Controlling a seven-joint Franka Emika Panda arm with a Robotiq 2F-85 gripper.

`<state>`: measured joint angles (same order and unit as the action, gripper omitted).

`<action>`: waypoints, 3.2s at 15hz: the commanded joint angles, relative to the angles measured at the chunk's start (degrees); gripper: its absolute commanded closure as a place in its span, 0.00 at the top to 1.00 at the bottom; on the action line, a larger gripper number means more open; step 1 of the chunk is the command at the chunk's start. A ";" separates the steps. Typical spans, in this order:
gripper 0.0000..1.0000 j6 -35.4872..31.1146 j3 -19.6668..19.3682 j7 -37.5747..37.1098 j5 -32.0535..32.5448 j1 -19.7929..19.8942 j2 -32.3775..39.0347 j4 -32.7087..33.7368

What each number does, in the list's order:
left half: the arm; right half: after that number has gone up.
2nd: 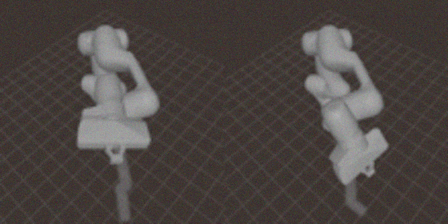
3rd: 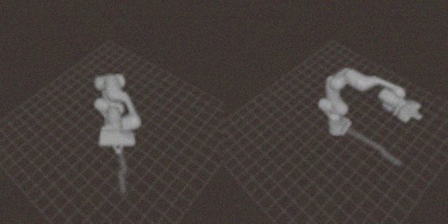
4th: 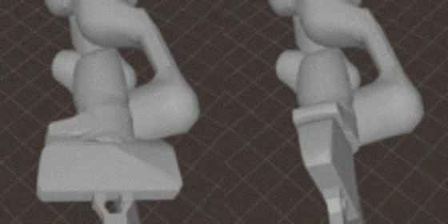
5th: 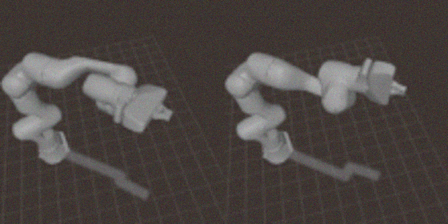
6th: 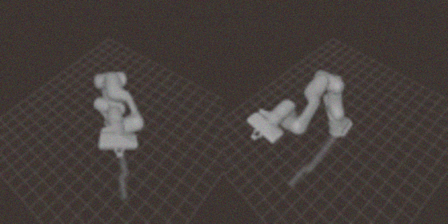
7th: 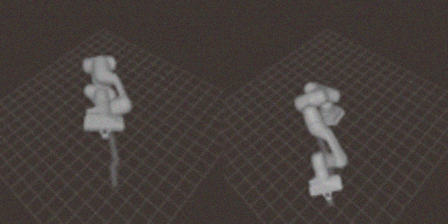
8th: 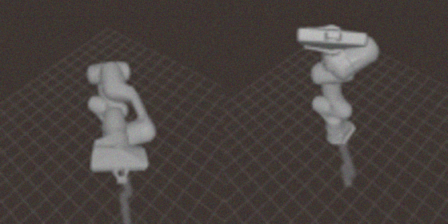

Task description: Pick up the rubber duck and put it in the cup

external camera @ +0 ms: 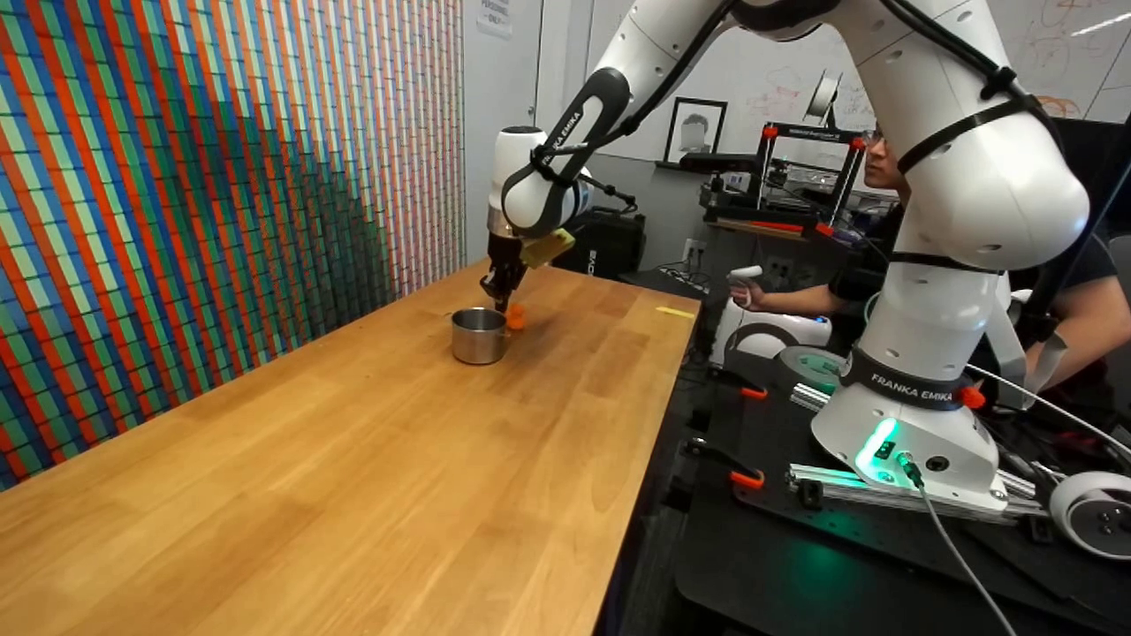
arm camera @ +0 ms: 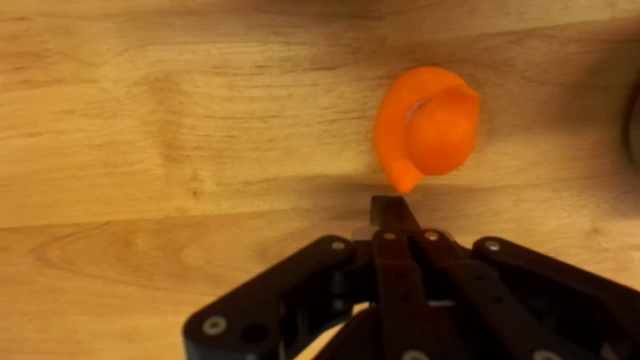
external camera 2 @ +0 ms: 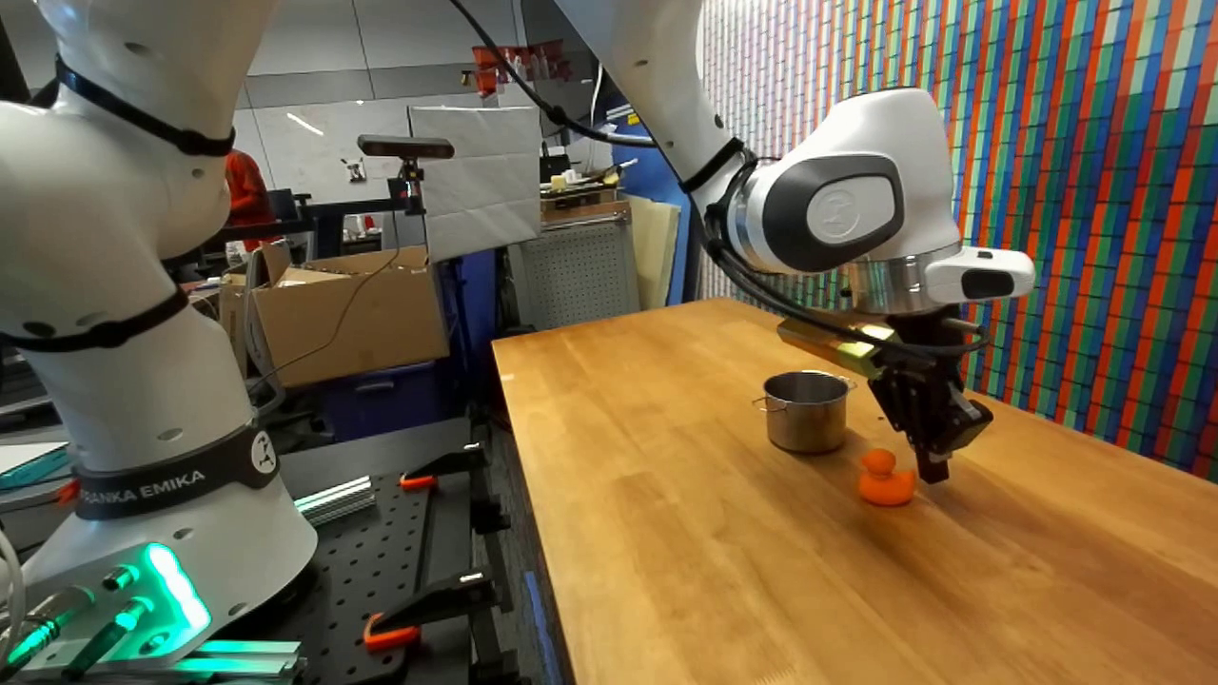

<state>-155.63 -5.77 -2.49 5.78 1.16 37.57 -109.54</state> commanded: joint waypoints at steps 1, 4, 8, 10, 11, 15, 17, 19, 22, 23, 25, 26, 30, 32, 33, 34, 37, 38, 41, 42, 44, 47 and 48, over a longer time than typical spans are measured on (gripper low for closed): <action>0.27 5.06 -0.46 -1.45 -0.75 -0.38 -1.79 2.03; 0.50 3.59 -2.22 -5.87 -0.07 -1.71 -2.95 0.87; 0.79 2.57 -4.58 -11.86 0.21 -3.10 -3.48 -0.29; 0.94 2.71 -5.95 -15.17 0.21 -4.14 -3.69 -1.20; 0.99 3.00 -6.39 -16.79 0.03 -4.68 -3.85 -1.66; 1.00 -0.32 -8.00 -22.03 0.68 -7.65 -4.11 -4.47; 1.00 -1.39 -8.62 -24.13 0.53 -9.29 -4.21 -5.83; 1.00 -2.44 -9.43 -26.04 0.72 -11.03 -4.11 -7.33; 0.75 -4.27 -11.26 -28.51 1.11 -13.63 -3.56 -9.02; 0.74 -4.19 -11.76 -29.10 0.84 -14.21 -3.41 -9.32; 0.58 -4.41 -12.79 -30.11 0.72 -15.15 -3.13 -9.64; 0.50 -4.54 -13.37 -30.50 0.86 -15.60 -3.07 -9.85; 0.19 -4.48 -14.73 -31.42 1.18 -16.58 -3.15 -10.18; 0.16 -4.10 -14.93 -31.61 1.09 -16.71 -3.33 -9.94; 0.16 -3.48 -14.73 -31.56 0.80 -16.54 -3.55 -9.66; 0.16 -2.72 -14.33 -31.39 0.41 -16.21 -3.97 -9.19; 0.16 1.10 -12.14 -29.93 -1.23 -14.47 -6.74 -6.74; 0.16 2.54 -11.70 -29.67 -1.37 -14.24 -7.80 -5.58; 0.16 6.70 -9.75 -29.39 -1.11 -13.38 -10.70 -2.39; 0.16 8.81 -8.40 -29.20 -1.78 -12.90 -12.01 -2.01; 0.16 11.14 -5.94 -29.18 -2.93 -12.08 -13.93 -1.87; 0.16 13.38 -2.30 -29.50 -5.43 -11.43 -15.87 -3.01; 0.16 13.59 -1.41 -29.54 -5.90 -11.37 -16.18 -3.31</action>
<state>-143.97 -10.65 -32.64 2.04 -11.75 23.73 -111.61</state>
